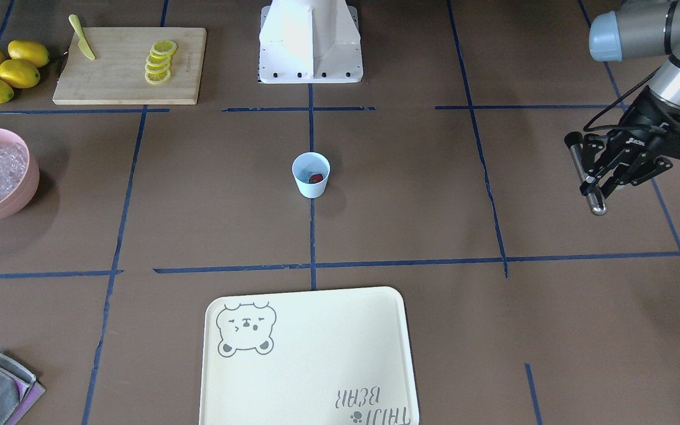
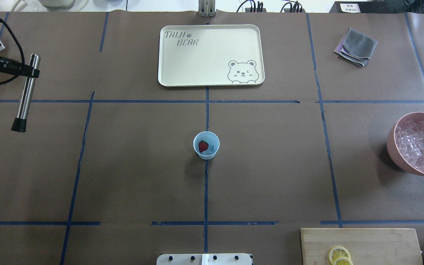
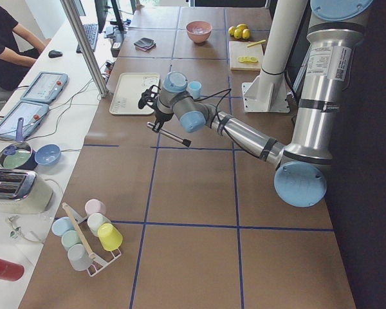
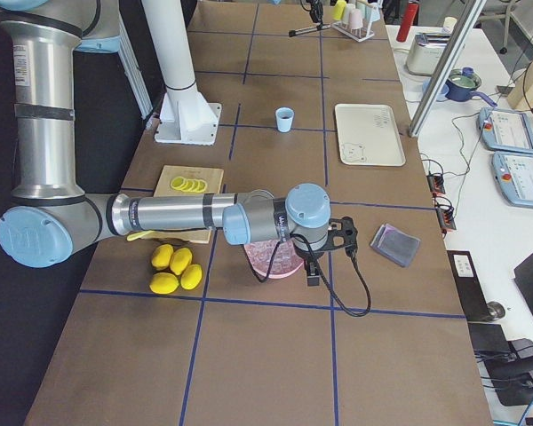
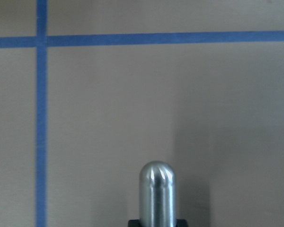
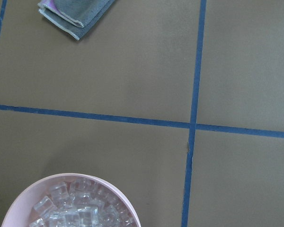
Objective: Mash ice and strawberries in cup
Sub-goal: 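Bring the metal pestle in the left gripper toward the cup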
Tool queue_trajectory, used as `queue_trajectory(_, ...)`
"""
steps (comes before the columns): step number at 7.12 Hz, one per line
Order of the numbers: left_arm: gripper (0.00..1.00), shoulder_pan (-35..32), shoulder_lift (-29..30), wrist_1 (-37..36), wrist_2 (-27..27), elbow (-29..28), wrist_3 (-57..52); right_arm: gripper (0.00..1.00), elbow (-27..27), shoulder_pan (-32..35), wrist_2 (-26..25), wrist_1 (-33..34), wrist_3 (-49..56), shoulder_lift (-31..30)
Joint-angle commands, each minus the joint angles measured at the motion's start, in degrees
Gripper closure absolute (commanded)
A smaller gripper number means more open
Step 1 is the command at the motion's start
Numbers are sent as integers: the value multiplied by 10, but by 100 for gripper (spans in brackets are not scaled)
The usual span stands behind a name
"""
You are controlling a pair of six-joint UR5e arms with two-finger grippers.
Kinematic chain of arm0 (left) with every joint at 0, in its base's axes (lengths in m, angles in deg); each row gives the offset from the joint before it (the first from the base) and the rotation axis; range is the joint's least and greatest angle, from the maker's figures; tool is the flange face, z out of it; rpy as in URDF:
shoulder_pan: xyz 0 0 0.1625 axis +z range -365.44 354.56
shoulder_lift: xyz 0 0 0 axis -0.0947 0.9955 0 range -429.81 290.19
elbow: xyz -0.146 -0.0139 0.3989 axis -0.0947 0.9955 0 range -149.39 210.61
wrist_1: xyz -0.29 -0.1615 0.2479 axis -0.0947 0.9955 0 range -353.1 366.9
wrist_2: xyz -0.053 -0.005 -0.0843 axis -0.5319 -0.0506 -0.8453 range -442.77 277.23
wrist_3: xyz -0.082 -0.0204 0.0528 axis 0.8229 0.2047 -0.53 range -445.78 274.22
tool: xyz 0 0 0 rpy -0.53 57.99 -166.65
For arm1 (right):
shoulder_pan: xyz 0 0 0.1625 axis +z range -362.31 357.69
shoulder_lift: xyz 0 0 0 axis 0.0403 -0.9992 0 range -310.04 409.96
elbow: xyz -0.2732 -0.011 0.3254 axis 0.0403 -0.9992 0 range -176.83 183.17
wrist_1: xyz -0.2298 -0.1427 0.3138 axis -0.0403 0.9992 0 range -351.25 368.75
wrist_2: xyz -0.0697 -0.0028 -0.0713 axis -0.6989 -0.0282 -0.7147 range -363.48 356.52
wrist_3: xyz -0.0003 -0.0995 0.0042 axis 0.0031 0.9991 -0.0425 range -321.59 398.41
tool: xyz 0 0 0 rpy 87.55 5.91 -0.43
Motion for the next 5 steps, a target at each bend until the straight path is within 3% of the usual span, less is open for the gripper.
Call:
queue_trajectory(1,100,106,88,0,103,5,10,0,1,0,0,2,-1,-1)
queue_trajectory(2,100,152,112,6,176,13,38,0,1,-2,0,2,-1,0)
queue_trajectory(3,100,163,133,39,198,19,84,0,2,-3,1,2,-1,1)
queue_trajectory(5,100,164,132,190,202,17,124,0,2,-3,4,2,-1,2)
